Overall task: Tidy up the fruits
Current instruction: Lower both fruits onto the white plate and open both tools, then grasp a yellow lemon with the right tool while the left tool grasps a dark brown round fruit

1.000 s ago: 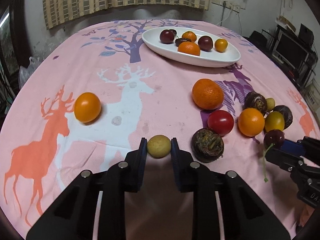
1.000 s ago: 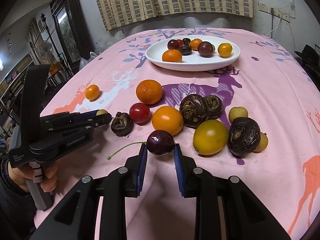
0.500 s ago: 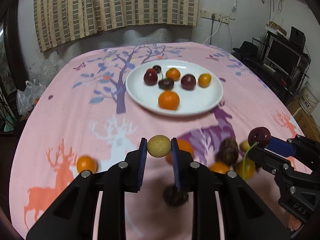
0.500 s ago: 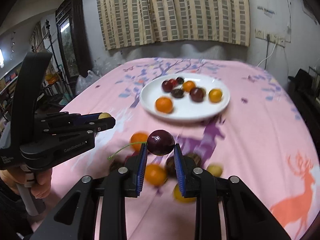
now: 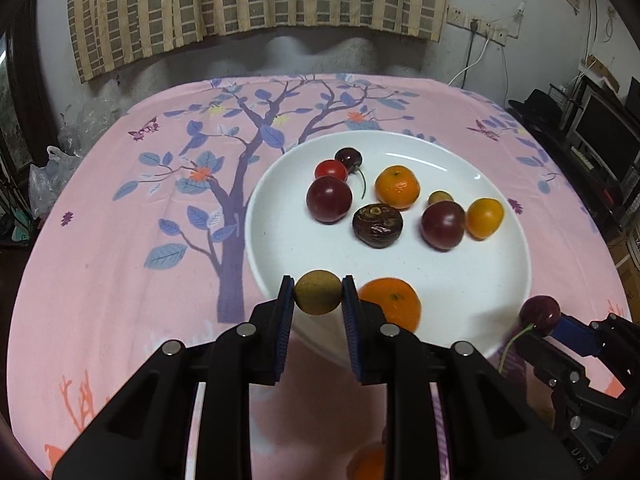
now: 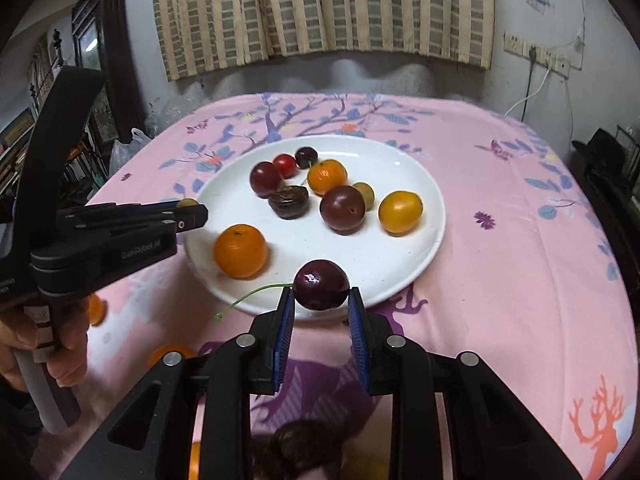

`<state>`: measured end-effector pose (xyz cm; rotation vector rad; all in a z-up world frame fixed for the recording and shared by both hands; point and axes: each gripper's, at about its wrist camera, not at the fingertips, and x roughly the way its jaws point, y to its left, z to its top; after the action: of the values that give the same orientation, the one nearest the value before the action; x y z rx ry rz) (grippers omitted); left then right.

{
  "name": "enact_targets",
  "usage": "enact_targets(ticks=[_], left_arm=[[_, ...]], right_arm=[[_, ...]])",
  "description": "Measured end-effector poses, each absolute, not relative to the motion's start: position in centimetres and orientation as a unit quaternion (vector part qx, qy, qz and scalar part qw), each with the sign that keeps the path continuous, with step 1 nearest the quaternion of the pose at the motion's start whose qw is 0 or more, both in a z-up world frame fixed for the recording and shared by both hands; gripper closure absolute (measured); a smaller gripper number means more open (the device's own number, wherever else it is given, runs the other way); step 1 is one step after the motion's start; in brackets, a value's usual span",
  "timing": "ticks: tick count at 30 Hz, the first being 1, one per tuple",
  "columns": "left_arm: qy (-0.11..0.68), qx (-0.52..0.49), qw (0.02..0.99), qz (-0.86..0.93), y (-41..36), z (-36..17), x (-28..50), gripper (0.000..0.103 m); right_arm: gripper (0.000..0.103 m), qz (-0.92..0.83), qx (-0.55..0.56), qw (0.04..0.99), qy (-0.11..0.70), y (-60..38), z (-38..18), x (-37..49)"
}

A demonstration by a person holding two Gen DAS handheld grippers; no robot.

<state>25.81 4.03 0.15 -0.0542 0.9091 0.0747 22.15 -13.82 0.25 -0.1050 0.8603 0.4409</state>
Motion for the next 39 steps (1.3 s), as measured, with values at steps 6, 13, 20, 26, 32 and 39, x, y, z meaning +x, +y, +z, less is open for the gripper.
enact_targets(ticks=[6,13,20,26,32,39], left_arm=[[0.438,-0.043,0.896,0.059,4.3,-0.3,26.2,0.034],[0.427,-0.053,0.902,0.043,4.6,1.1,22.7,0.031],[0.423,-0.051,0.904,0.032,4.3,1.3,16.8,0.022],[0.431,-0.046,0.901,0.023,4.0,0.5,12.0,0.018],[0.433,-0.036,0.9,0.019,3.7,-0.9,8.1,0.017],[0.44,-0.038,0.897,0.019,4.1,-2.7,6.6,0.016]], right_arm=[[0.047,0.178,-0.041,0.886,0.426,-13.5,-0.7,23.4],[0.047,0.192,-0.025,0.884,0.425,-14.8,-0.3,20.4],[0.047,0.198,-0.019,0.889,0.412,-17.6,0.9,14.9],[0.047,0.197,-0.028,0.891,0.407,-19.0,0.7,10.2],[0.047,0.209,-0.019,0.883,0.42,-19.3,-0.1,6.9],[0.047,0.217,-0.031,0.862,0.456,-17.8,-2.7,5.8]])
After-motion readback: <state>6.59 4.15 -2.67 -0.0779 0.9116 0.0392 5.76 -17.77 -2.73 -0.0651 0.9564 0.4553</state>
